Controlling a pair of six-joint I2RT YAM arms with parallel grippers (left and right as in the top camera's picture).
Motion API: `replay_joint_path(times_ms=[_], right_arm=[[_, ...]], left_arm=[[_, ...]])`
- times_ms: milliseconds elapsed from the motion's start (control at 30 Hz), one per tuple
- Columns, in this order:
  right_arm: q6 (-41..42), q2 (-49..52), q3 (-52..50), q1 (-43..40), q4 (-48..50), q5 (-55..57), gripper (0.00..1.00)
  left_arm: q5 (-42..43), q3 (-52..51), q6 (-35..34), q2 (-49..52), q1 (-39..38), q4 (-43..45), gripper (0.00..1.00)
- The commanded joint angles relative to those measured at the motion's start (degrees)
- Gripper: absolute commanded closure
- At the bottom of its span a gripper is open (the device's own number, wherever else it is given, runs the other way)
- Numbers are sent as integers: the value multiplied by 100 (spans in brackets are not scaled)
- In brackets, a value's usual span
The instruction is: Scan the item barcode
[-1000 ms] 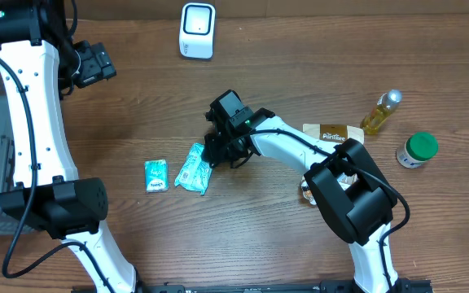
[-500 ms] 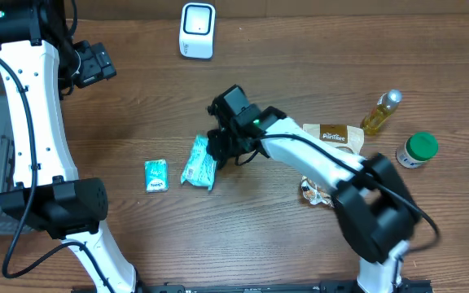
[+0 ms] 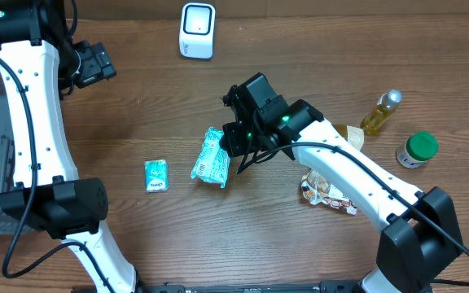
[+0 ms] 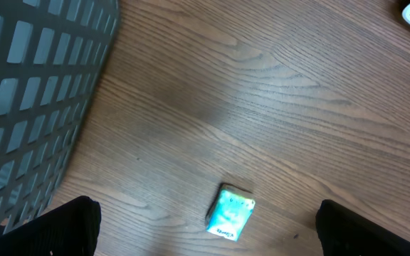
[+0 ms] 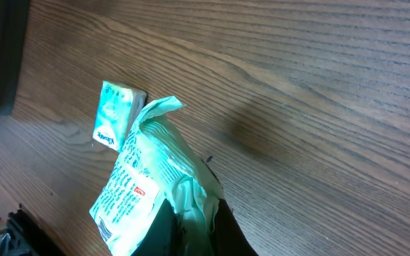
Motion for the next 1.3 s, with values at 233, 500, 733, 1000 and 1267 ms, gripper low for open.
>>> replay_joint_path(times_ms=[233, 500, 733, 1000, 1267], right_arm=[[-214, -26, 50, -48, -118, -20, 96], [-608, -26, 50, -48, -396, -289, 96], [-1665, -26, 662, -48, -1156, -4, 97], [-2124, -26, 3224, -48, -2406, 2428, 97], [-3495, 98, 3779, -48, -199, 2583, 96]], left_arm=[[48, -22, 24, -131, -7, -13, 0], [48, -22, 24, -131, -7, -13, 0], [48, -22, 24, -131, -7, -13, 1], [50, -22, 24, -131, -7, -13, 1], [50, -22, 24, -131, -7, -13, 0]])
